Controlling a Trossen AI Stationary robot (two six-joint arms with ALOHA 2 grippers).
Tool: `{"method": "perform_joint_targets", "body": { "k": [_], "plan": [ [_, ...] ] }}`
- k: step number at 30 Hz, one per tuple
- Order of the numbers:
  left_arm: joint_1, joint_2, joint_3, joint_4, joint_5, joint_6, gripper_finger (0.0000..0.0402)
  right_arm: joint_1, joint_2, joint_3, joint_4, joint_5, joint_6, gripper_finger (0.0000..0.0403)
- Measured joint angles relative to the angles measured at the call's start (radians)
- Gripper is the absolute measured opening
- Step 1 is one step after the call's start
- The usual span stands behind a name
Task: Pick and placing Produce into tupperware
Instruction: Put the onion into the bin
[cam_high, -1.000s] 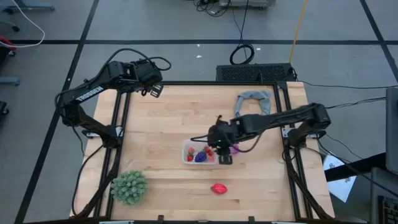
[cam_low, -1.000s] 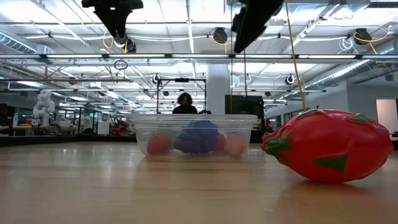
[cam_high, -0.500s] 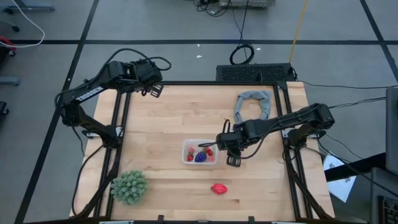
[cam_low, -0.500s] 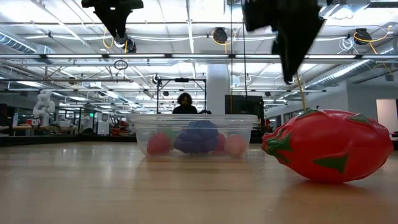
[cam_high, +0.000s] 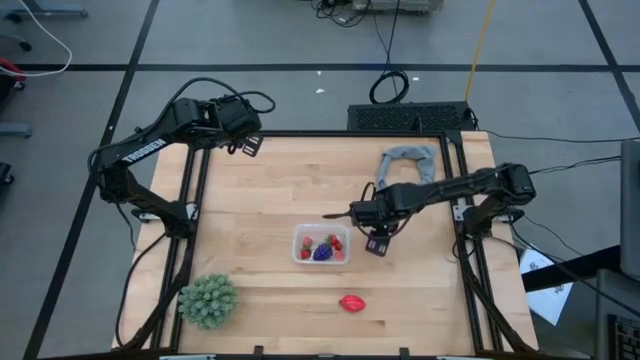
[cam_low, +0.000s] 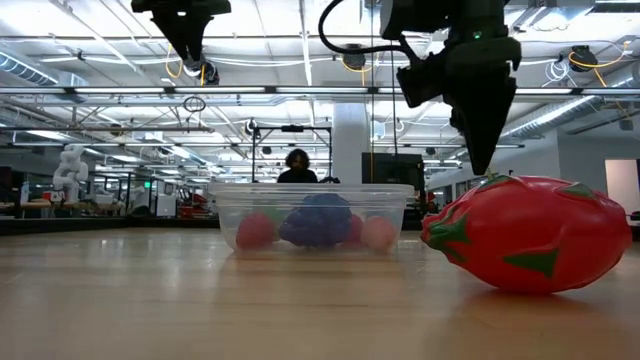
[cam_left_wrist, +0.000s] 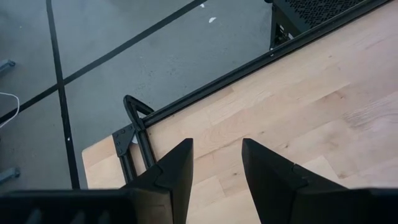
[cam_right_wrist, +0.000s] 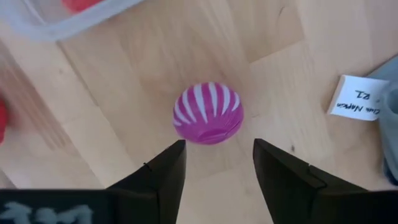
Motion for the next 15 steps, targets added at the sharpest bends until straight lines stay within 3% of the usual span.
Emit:
{"method": "perform_joint_targets", "body": {
  "k": [15],
  "plan": [
    [0.000, 0.000, 0.000, 0.000, 0.000, 0.008, 0.0143, -0.024, 0.000, -0.082, 0.085, 0.000, 0.024, 0.0261]
  ]
}}
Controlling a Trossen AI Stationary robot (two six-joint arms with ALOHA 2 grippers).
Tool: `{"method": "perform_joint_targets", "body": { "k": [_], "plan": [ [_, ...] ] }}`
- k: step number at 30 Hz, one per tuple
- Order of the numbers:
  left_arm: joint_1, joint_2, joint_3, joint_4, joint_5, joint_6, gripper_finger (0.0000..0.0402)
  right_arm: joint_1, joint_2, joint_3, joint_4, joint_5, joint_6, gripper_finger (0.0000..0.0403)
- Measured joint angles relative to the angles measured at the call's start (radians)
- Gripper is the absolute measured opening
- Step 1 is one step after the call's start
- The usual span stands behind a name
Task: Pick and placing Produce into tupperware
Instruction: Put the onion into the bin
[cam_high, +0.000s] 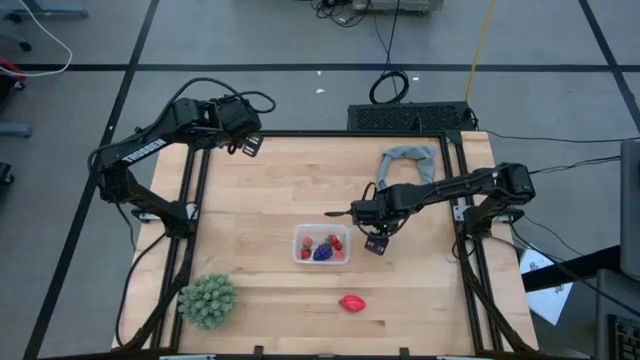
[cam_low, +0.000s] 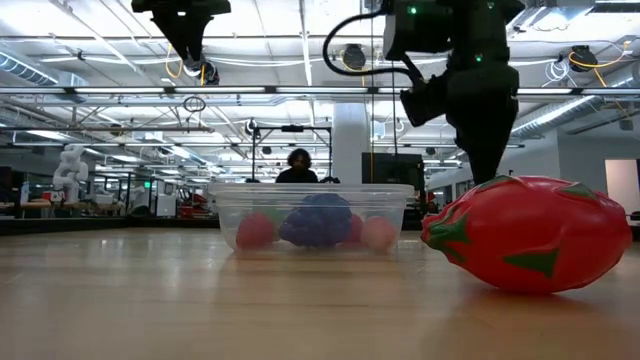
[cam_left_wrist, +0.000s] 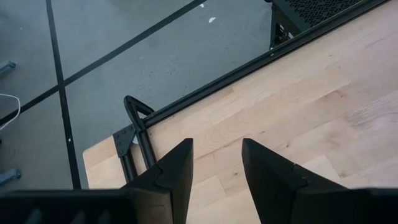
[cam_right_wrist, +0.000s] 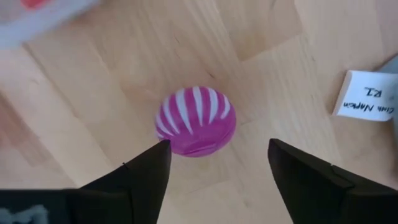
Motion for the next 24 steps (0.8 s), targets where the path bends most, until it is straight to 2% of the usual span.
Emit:
{"method": "perform_joint_targets", "body": {
  "k": [8, 20, 24],
  "plan": [
    [0.000, 0.000, 0.000, 0.002, 0.000, -0.002, 0.0143, -0.001, 0.000, -0.036, 0.082, 0.000, -0.025, 0.0288],
    [0.000, 0.000, 0.000, 0.003, 0.000, 0.003, 0.0143, -0.058, 0.000, -0.041, 0.109, -0.001, 0.001, 0.0306],
    [0.000, 0.000, 0.000, 0.004, 0.000, 0.003, 0.0143, -0.067, 0.000, -0.079, 0.144, -0.038, 0.009, 0.0310]
  ]
}}
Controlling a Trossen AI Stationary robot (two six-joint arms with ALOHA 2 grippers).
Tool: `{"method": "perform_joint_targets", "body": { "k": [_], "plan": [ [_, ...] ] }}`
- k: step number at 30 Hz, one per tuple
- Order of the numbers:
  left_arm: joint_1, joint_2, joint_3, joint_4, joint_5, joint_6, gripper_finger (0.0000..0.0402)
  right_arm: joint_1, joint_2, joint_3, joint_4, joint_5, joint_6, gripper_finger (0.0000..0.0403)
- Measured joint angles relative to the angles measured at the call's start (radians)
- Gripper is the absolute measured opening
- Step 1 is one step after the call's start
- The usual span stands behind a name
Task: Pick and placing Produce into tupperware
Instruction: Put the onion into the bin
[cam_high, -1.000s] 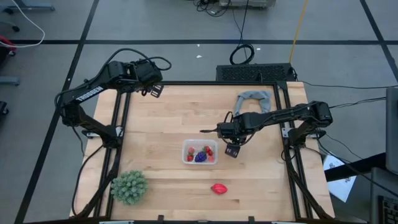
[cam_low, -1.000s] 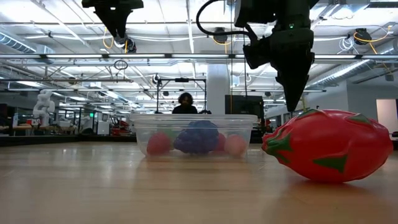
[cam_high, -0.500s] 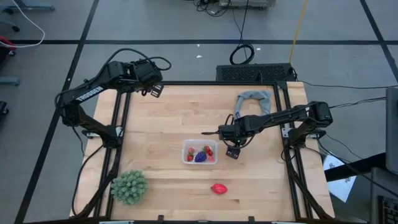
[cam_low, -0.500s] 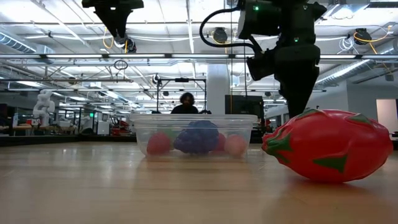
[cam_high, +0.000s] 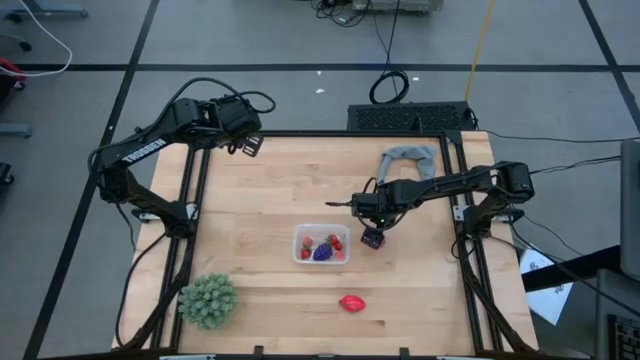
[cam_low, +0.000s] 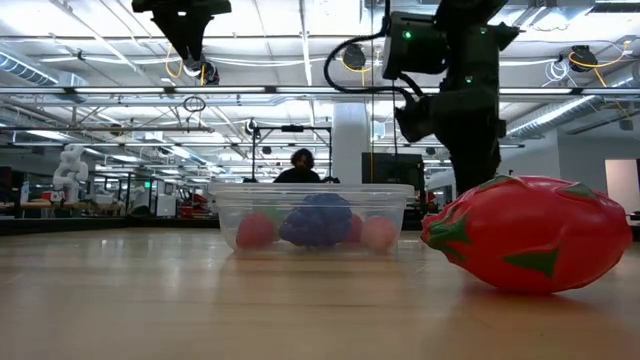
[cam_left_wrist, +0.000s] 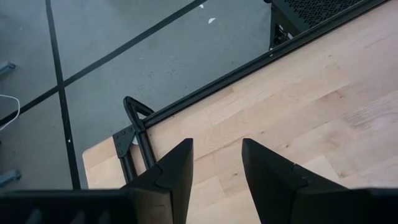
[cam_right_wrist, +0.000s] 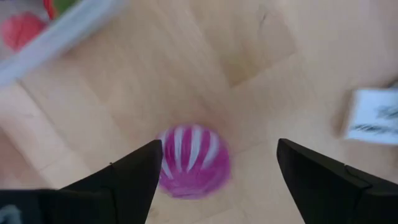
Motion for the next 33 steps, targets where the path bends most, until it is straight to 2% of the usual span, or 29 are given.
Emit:
{"method": "perform_joint_targets", "body": {
  "k": [12, 23, 33],
  "plan": [
    [0.000, 0.000, 0.000, 0.000, 0.000, 0.002, 0.0143, -0.005, 0.000, -0.109, 0.079, -0.044, 0.019, 0.0311],
    [0.000, 0.000, 0.000, 0.000, 0.000, 0.001, 0.0143, -0.018, 0.000, -0.120, 0.093, -0.045, -0.005, 0.0311],
    [0.000, 0.000, 0.000, 0.000, 0.000, 0.001, 0.0143, -0.066, 0.000, -0.120, 0.030, -0.045, -0.036, 0.0311]
  ]
}}
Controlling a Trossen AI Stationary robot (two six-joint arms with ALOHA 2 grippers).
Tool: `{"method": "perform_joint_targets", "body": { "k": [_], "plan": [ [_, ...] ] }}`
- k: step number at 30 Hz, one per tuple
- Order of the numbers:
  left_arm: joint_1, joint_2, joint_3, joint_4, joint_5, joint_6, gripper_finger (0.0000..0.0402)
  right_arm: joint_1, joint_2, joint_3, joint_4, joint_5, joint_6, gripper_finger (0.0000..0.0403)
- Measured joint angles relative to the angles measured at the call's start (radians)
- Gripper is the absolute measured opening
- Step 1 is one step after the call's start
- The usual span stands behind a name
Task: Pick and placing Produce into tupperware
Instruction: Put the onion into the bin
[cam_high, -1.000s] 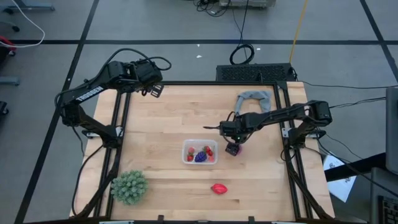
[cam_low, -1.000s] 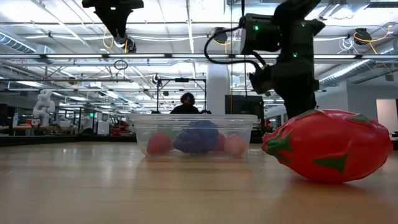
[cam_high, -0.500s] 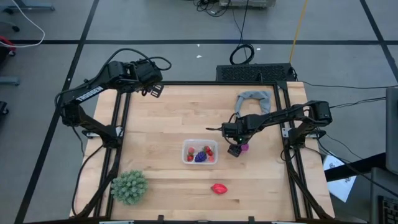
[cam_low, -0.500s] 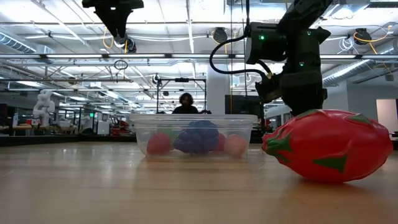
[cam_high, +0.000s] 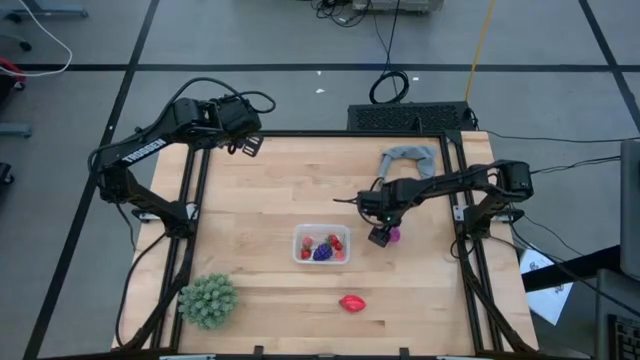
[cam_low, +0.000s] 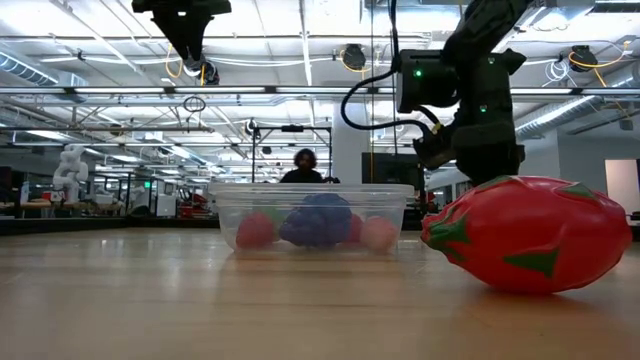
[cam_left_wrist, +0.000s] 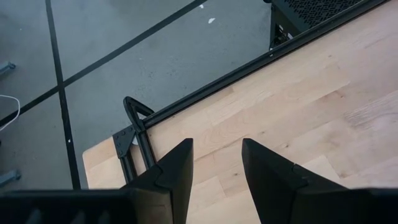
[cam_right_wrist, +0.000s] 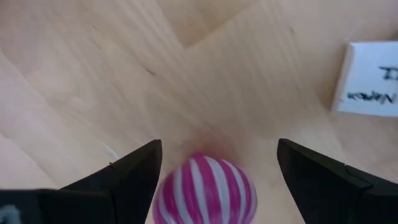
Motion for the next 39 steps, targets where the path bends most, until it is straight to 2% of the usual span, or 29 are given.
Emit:
{"method": "perform_joint_targets", "body": {
  "k": [16, 39],
  "plan": [
    [0.000, 0.000, 0.000, 0.000, 0.000, 0.001, 0.0143, -0.002, 0.000, 0.000, -0.034, 0.000, 0.003, 0.0311],
    [0.000, 0.000, 0.000, 0.000, 0.000, 0.014, 0.0143, -0.001, 0.000, 0.000, 0.032, 0.000, 0.030, 0.0311]
  ]
}}
